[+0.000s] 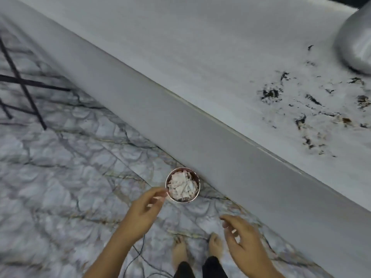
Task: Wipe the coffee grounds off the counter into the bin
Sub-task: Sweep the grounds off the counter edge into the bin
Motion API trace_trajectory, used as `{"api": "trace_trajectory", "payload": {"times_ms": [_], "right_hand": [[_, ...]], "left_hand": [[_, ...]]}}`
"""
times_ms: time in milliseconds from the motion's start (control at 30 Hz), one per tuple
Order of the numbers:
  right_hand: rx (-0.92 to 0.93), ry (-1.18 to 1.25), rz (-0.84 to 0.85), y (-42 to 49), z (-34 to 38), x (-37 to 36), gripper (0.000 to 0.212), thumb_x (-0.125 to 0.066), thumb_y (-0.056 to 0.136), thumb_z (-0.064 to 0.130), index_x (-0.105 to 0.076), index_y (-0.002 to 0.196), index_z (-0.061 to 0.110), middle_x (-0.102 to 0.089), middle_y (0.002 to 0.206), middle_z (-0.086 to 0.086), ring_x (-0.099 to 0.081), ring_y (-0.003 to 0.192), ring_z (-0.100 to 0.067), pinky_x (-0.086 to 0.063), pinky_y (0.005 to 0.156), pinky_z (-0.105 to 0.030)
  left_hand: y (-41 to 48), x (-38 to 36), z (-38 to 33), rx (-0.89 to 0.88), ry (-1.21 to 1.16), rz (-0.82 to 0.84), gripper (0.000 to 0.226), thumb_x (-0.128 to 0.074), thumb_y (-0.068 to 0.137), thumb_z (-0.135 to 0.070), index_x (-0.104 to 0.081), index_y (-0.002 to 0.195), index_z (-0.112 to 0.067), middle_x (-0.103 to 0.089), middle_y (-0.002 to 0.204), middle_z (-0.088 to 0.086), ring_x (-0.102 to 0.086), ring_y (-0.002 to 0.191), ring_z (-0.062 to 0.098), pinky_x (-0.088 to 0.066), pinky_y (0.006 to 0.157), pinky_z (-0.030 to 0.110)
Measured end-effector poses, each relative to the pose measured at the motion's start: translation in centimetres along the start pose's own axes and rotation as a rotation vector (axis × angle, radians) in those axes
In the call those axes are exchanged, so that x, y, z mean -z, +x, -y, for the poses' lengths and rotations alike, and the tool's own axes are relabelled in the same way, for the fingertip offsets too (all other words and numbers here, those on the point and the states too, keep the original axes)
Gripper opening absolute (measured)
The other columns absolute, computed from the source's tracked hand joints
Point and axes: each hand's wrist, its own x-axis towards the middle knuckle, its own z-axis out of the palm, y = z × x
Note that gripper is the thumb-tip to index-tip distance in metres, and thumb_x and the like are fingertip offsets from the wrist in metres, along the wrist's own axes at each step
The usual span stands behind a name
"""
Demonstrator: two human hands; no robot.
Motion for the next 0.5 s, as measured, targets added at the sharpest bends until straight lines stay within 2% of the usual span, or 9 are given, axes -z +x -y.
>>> {"api": "trace_trajectory", "payload": {"times_ms": [67,133,233,300,333,367,433,500], "right_hand": [[-0.156,0.038,0.104,3.3,-4.0,-3.9,0.050,-0.062,0.090,0.005,-0.063,0.104,0.053,-0.067,0.099,0.019,-0.065,0.087,-0.008,-0.048,0.068,-0.013],[-0.278,0.044,0.173,7.0,-8.4,-7.8,0.046,-0.061,0.092,0.008,-0.065,0.101,0.053,-0.070,0.092,0.013,-0.064,0.083,-0.006,-0.047,0.065,-0.012],[-0.447,0.083,0.200,13.8,-15.1,-13.7,0.028,-0.058,0.096,0.015,-0.067,0.102,0.041,-0.071,0.095,0.002,-0.064,0.071,-0.005,-0.047,0.060,-0.010],[-0.510,0.134,0.197,18.9,-19.2,-17.6,0.022,-0.055,0.097,0.023,-0.064,0.112,0.036,-0.068,0.102,0.000,-0.066,0.078,-0.014,-0.050,0.067,-0.020],[-0.532,0.166,0.186,21.4,-21.1,-19.5,0.024,-0.056,0.095,0.027,-0.063,0.117,0.035,-0.067,0.106,0.000,-0.066,0.087,-0.020,-0.051,0.075,-0.028],[-0.555,0.207,0.167,23.9,-23.1,-21.3,0.033,-0.057,0.091,0.033,-0.060,0.124,0.033,-0.065,0.113,0.000,-0.064,0.098,-0.023,-0.051,0.086,-0.035],[-0.577,0.271,0.111,28.6,-26.7,-24.5,0.060,-0.054,0.077,0.042,-0.051,0.136,0.030,-0.059,0.128,0.000,-0.057,0.117,-0.023,-0.046,0.103,-0.047],[-0.602,0.359,0.059,32.6,-30.0,-27.1,0.074,-0.058,0.072,0.045,-0.043,0.143,0.033,-0.054,0.138,-0.002,-0.054,0.124,-0.026,-0.047,0.102,-0.051]], "left_hand": [[2.6,-0.6,6.7,0.104,-0.017,-0.031,0.030,-0.058,0.099,-0.028,-0.061,0.125,-0.043,-0.063,0.127,-0.015,-0.059,0.112,0.002,-0.051,0.094,0.027],[5.6,-2.0,13.2,0.198,-0.052,-0.060,0.036,-0.058,0.099,-0.030,-0.056,0.131,-0.047,-0.054,0.137,-0.015,-0.056,0.113,-0.003,-0.046,0.088,0.016],[11.5,-5.0,22.0,0.295,-0.100,-0.097,0.044,-0.058,0.099,-0.030,-0.046,0.139,-0.045,-0.042,0.146,-0.012,-0.050,0.122,0.002,-0.048,0.073,0.005],[16.5,-7.0,27.3,0.295,-0.113,-0.125,0.049,-0.059,0.098,-0.033,-0.042,0.144,-0.041,-0.038,0.147,-0.010,-0.047,0.128,0.009,-0.050,0.068,0.004],[19.2,-7.9,29.8,0.274,-0.114,-0.138,0.051,-0.060,0.097,-0.035,-0.041,0.144,-0.042,-0.037,0.147,-0.012,-0.045,0.131,0.010,-0.052,0.074,0.008],[21.8,-8.8,32.0,0.245,-0.116,-0.146,0.051,-0.061,0.096,-0.038,-0.041,0.143,-0.045,-0.036,0.145,-0.014,-0.043,0.133,0.010,-0.051,0.086,0.015],[26.7,-10.4,36.2,0.192,-0.113,-0.155,0.046,-0.063,0.094,-0.041,-0.045,0.136,-0.050,-0.035,0.142,-0.016,-0.038,0.136,0.009,-0.039,0.108,0.029],[30.6,-11.8,39.8,0.183,-0.125,-0.140,0.038,-0.063,0.095,-0.037,-0.053,0.131,-0.046,-0.033,0.147,-0.012,-0.032,0.140,0.007,-0.030,0.113,0.029]]}}
